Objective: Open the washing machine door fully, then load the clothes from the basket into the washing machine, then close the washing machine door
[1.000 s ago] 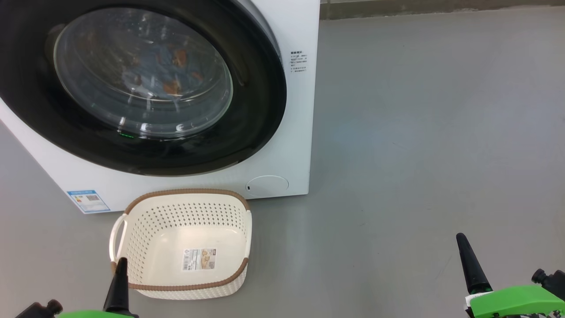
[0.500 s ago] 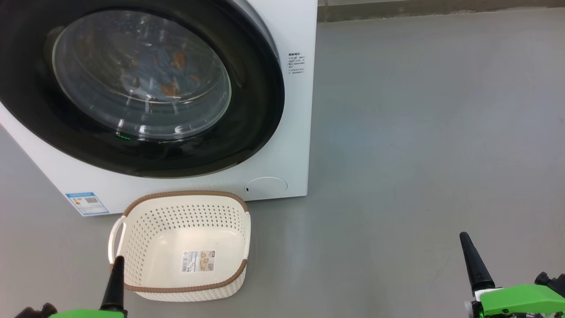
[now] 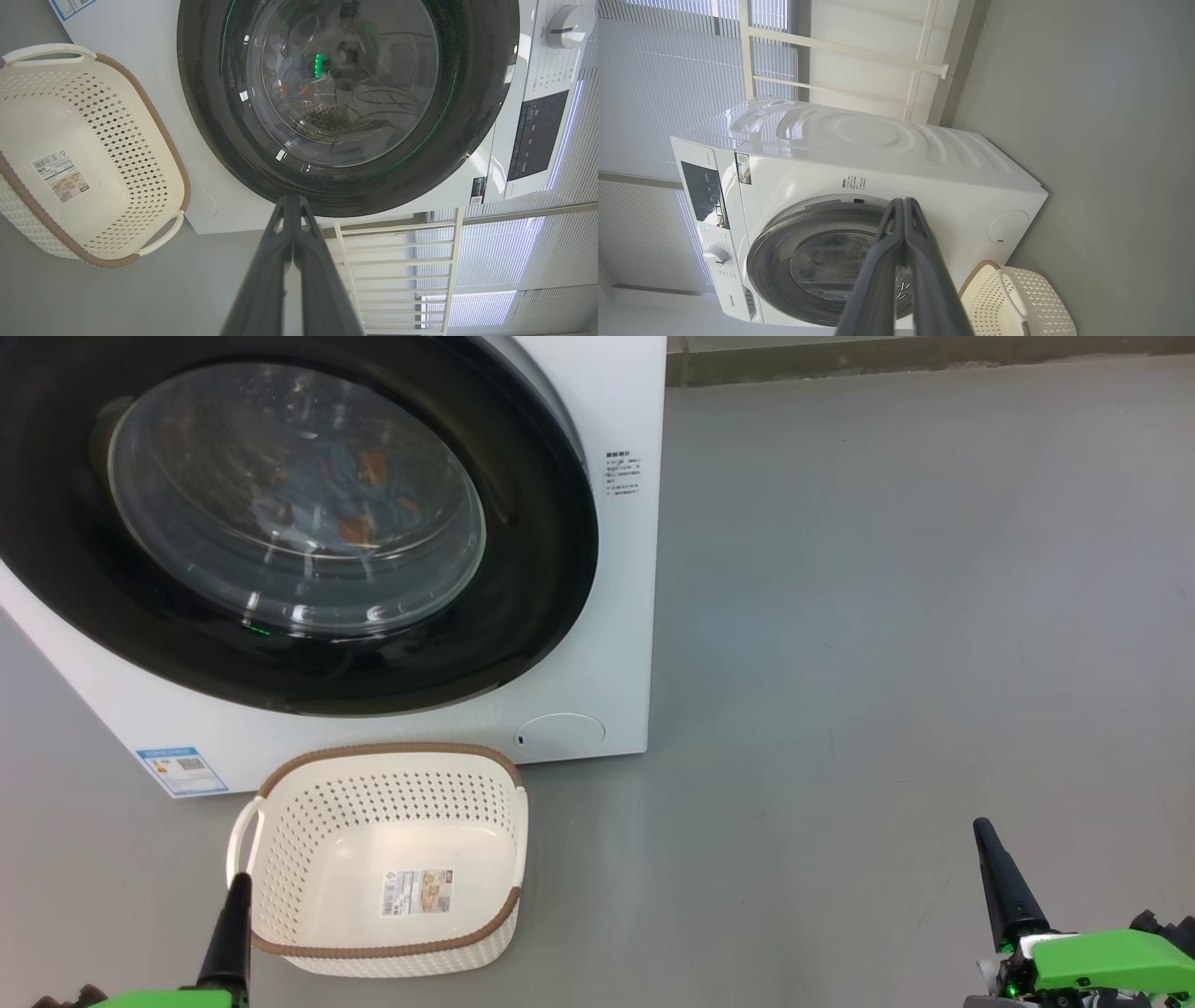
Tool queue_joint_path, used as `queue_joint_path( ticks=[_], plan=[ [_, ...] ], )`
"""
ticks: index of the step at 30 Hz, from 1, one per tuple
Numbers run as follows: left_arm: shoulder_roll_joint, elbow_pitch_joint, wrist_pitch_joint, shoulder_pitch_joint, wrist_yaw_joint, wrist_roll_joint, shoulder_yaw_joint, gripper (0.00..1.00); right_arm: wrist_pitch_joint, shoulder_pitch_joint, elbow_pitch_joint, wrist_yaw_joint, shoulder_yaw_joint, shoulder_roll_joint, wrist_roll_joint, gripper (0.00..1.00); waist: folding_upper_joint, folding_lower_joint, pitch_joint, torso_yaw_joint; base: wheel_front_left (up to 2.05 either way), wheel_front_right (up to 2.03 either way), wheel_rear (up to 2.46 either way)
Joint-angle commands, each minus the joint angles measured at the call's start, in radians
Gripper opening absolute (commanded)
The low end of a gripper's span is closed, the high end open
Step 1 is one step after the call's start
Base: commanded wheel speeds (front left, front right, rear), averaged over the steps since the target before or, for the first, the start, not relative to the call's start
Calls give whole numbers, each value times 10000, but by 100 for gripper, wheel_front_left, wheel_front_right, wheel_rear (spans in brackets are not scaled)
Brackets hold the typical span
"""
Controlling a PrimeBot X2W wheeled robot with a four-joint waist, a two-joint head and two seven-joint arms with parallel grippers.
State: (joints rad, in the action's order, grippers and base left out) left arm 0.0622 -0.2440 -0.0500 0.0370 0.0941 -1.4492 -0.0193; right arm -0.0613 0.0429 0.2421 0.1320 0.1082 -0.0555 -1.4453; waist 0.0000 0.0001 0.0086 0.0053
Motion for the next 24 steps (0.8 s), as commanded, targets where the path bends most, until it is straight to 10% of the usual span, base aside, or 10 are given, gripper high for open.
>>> queue_joint_path(
  ticks=[1, 24],
  plan=[
    [125, 153, -84, 522, 188, -301, -359, 0, -62, 444, -202, -10, -182, -93, -280, 0, 0, 0, -4, -4, 0, 0, 0],
    [32, -5, -467, 693, 366, -1766, -738, 0, -392, 635, 18, -13, -103, -65, -1765, 0, 0, 0, -55, -53, 0, 0, 0]
  ],
)
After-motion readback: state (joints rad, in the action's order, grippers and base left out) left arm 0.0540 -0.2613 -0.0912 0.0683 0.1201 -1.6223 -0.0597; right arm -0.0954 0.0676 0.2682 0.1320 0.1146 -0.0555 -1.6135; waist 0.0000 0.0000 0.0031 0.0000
